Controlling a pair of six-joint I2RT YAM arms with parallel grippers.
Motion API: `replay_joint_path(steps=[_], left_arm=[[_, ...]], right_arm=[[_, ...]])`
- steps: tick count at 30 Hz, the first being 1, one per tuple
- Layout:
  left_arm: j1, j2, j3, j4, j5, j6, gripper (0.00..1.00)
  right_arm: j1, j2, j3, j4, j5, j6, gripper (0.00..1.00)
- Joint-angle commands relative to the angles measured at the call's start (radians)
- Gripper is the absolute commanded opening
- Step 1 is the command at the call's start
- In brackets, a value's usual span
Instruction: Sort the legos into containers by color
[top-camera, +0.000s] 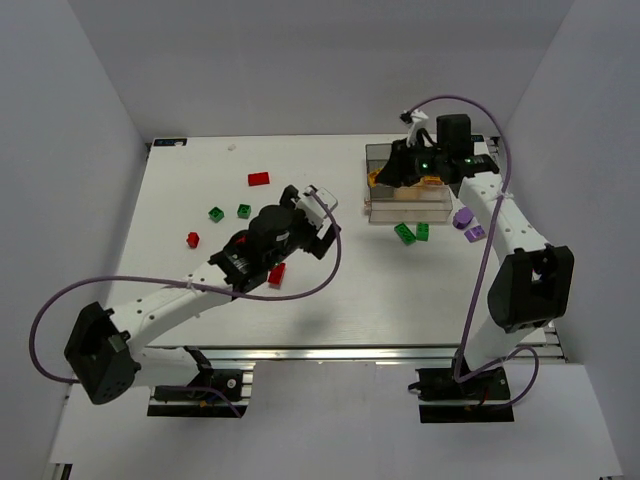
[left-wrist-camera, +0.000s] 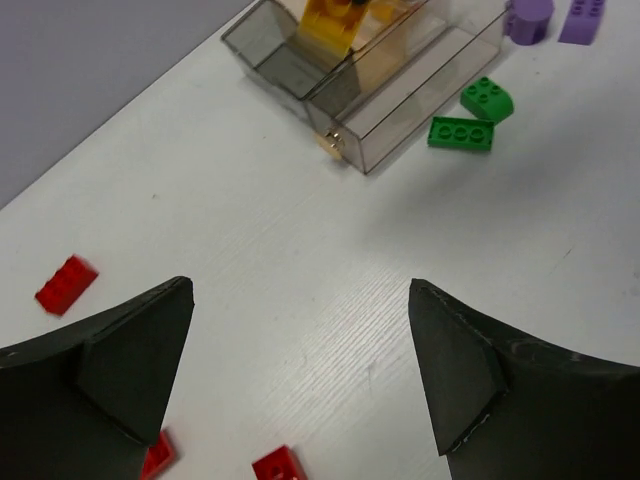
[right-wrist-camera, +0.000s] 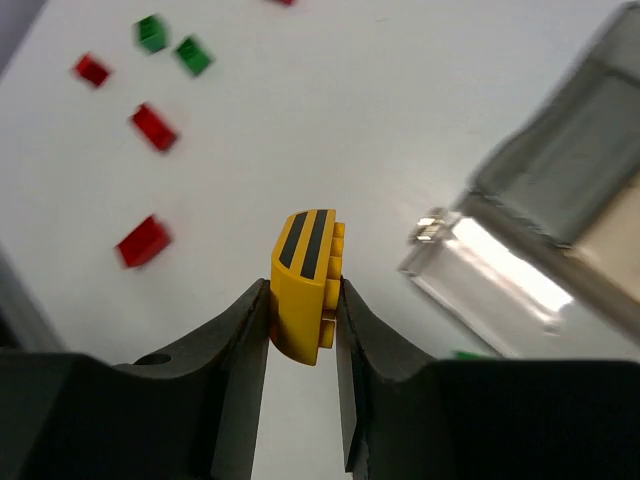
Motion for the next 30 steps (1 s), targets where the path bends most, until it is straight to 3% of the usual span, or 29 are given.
replay_joint_path(steps=[1, 6, 10, 16, 25, 30], left_arm=[[0.009, -0.072, -0.035, -0.115, -0.126, -0.078, 0.98], [0.009, -0.170, -0.109, -0.174, -0.212, -0.150, 0.98], [0.009, -0.258, -0.215, -0.115, -0.252, -0.152, 0.98], [0.009, -0.310, -0.226, -0.142, -0.285, -0.132, 0.98], [-0.010, -0.348, -0.249, -0.148, -0.324, -0.109, 0.98], [-0.010, -0.364, -0.255, -0.142, -0.327, -0.111, 0.98]], right_arm=[[-0.057, 0.037, 0.094, -0.014, 0.238, -0.068, 0.00], [-0.077, 0.113, 0.148, 0.038, 0.483, -0.094, 0.00], [-0.100, 0.189, 0.193, 0.084, 0.596, -0.075, 0.00], [-0.129, 0.340, 0.355, 0.060, 0.734, -0.082, 0.00], [-0.165, 0.469, 0.432, 0.079, 0.830, -0.147, 0.00], [-0.192, 0.506, 0.437, 0.069, 0.778, -0.144, 0.08]])
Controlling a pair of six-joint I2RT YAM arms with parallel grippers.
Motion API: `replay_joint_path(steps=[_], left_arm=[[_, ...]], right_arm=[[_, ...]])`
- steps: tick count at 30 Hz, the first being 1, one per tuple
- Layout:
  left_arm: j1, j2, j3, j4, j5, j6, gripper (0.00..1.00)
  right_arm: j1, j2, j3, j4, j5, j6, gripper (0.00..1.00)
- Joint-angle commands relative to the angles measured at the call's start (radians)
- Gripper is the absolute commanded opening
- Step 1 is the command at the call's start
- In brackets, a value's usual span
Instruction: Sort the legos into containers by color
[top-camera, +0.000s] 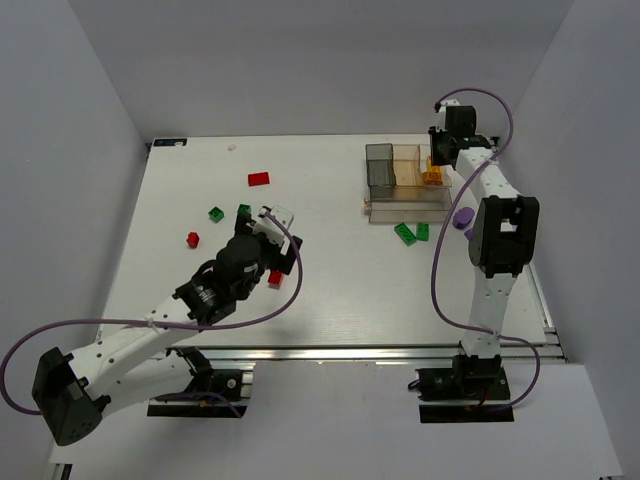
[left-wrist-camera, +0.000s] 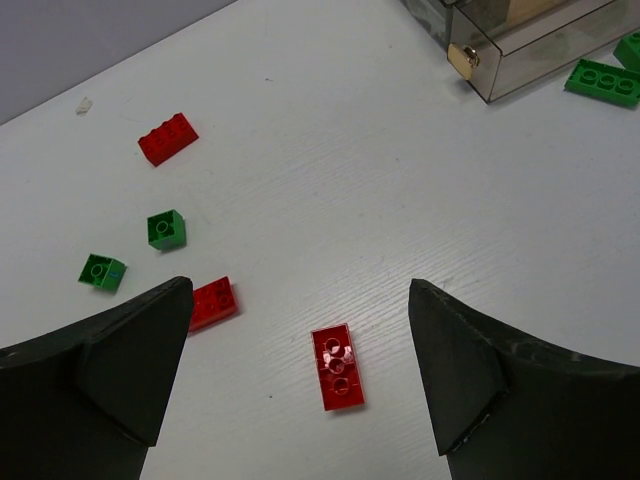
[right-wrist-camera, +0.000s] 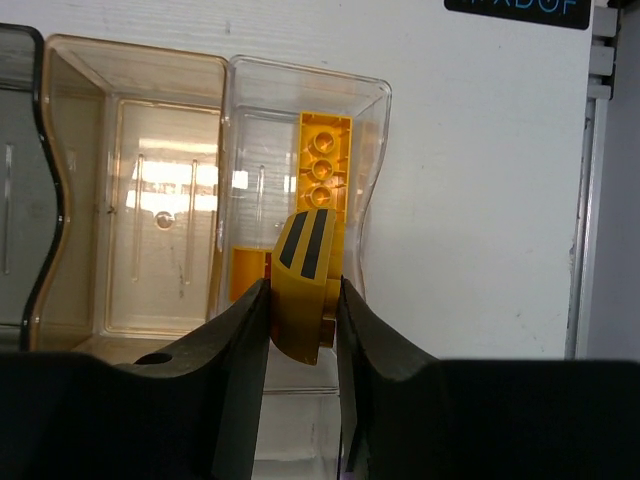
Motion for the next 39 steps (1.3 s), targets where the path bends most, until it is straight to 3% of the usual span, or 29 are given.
replay_joint_path(steps=[1, 12, 20, 23, 27, 30, 31, 33, 34, 35, 38, 39], left_arm=[[-0.005, -0.024, -0.017, -0.001, -0.019, 0.006, 0.98], [-0.005, -0.020, -0.019, -0.003, -0.022, 0.003, 0.98], [-0.005, -0.017, -0.022, -0.004, -0.023, 0.003, 0.98], [-0.005, -0.017, -0.022, -0.006, -0.026, 0.001, 0.98], [-0.005, -0.021, -0.019, -0.007, -0.034, -0.013, 0.98], [-0.005, -0.017, -0.004, -0.032, -0.083, -0.068, 0.98], [-0.005, -0.014, 0.013, -0.042, -0.098, -0.086, 0.98], [0.004, 0.000, 0.027, -0.078, -0.098, -0.134, 0.82], [0.004, 0.003, 0.032, -0.091, -0.091, -0.172, 0.72], [0.013, 0.008, 0.044, -0.116, -0.082, -0.190, 0.51], [0.013, 0.032, 0.078, -0.192, -0.063, -0.263, 0.25], [0.013, 0.052, 0.088, -0.216, -0.057, -0.278, 0.20]], right_arm=[[-0.019, 0.013, 0.047, 0.028, -0.017, -0.014, 0.09], [-0.027, 0.050, 0.062, 0.010, -0.085, -0.017, 0.30], [-0.028, 0.065, 0.075, 0.005, -0.114, -0.023, 0.74], [-0.033, 0.047, 0.085, -0.009, -0.125, -0.016, 0.76], [-0.042, -0.070, 0.040, -0.012, -0.276, 0.011, 0.71], [-0.047, -0.275, -0.138, 0.049, -0.544, 0.014, 0.55], [-0.048, -0.403, -0.275, 0.082, -0.700, -0.003, 0.48], [-0.044, -0.540, -0.440, 0.243, -0.793, 0.017, 0.26], [-0.048, -0.664, -0.524, 0.311, -0.844, 0.076, 0.22], [-0.048, -0.715, -0.683, 0.389, -0.910, 0.121, 0.21], [-0.050, -0.846, -0.880, 0.548, -1.065, 0.245, 0.61], [-0.053, -0.857, -0.896, 0.547, -1.112, 0.251, 0.82]])
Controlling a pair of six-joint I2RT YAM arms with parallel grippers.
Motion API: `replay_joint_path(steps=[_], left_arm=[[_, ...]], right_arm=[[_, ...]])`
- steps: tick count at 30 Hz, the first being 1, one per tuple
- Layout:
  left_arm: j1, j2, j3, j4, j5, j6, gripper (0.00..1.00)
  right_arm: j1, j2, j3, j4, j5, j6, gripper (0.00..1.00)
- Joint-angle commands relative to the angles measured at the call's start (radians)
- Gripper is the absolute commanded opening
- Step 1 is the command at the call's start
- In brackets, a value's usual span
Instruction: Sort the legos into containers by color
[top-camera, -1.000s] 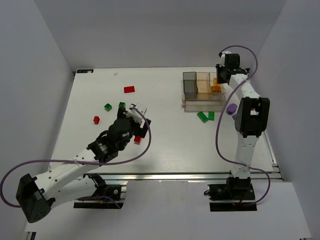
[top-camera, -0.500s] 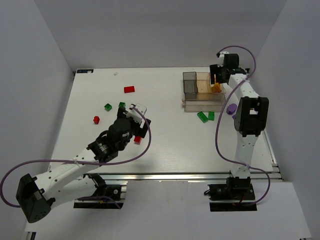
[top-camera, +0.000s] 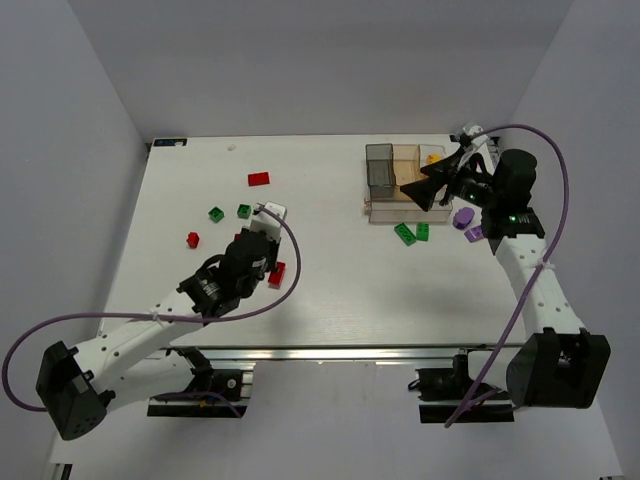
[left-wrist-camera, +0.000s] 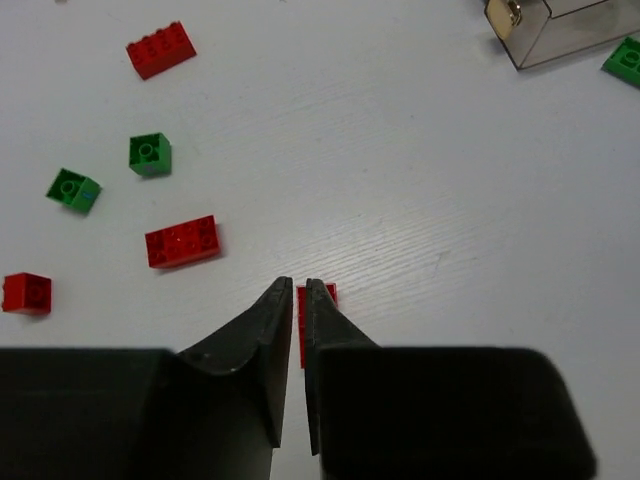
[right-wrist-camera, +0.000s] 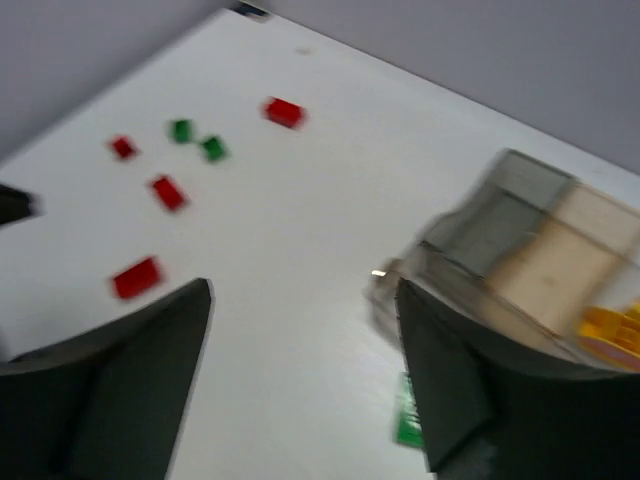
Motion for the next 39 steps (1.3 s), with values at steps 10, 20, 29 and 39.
replay_joint_path(steps=[10, 20, 29, 39], left_arm=[[0.119, 0.341, 0.283, -0.384, 0.136, -0.241, 0.98], [0.230, 0.388, 0.251, -0.364, 0.293, -0.245, 0.97], [0.273, 0.469, 0.275, -0.348, 0.435, -0.219, 0.92], [0.282, 0.567, 0.294, -0.409, 0.422, -0.209, 0.89]], right_arm=[[-0.002, -0.148, -0.148, -0.012, -0.198, -0.006, 0.78], [-0.059, -0.167, -0.243, 0.060, -0.179, 0.043, 0.31], [-0.082, -0.198, -0.280, 0.057, -0.262, 0.021, 0.68], [-0.105, -0.232, -0.283, 0.034, -0.246, 0.020, 0.69]])
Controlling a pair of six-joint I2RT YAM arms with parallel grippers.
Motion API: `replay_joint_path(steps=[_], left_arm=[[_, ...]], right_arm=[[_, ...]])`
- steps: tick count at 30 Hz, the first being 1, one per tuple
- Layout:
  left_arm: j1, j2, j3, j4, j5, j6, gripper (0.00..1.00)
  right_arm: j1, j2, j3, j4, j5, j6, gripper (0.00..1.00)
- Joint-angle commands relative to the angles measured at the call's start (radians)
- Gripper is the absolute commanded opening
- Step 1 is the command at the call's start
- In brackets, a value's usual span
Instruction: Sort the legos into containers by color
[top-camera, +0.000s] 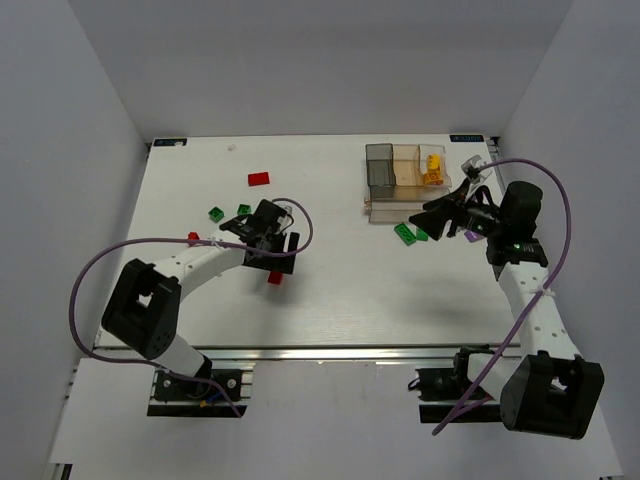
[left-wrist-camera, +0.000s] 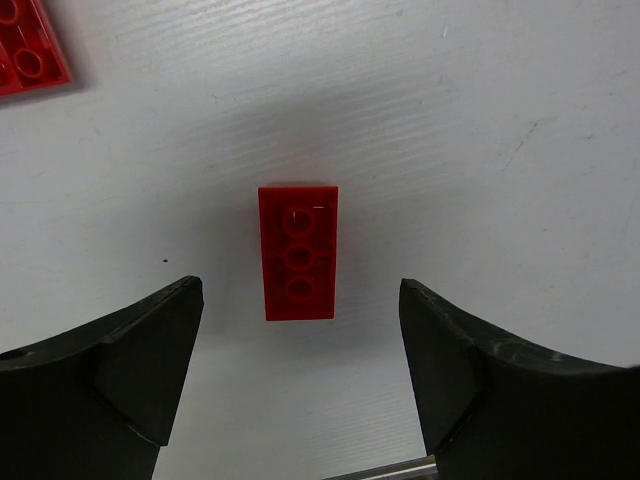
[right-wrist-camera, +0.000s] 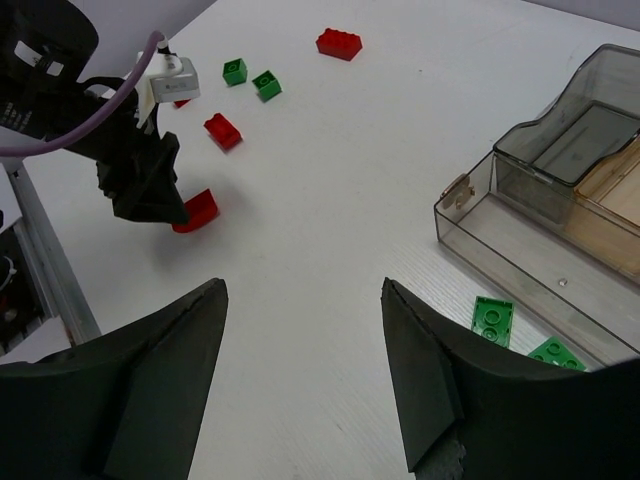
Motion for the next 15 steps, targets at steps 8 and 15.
replay_joint_path(steps=[8, 15], left_arm=[[-0.004, 0.029, 0.002, -0.014, -0.027, -0.015, 0.88], [-0.013, 0.105, 0.013, -0.004, -0.067, -0.015, 0.83]], right_arm=[[-0.030, -0.025, -0.011, 0.026, -0.026, 0.010, 0.69], [-0.052, -0.023, -0.020, 0.043, -0.041, 0.024, 0.70]])
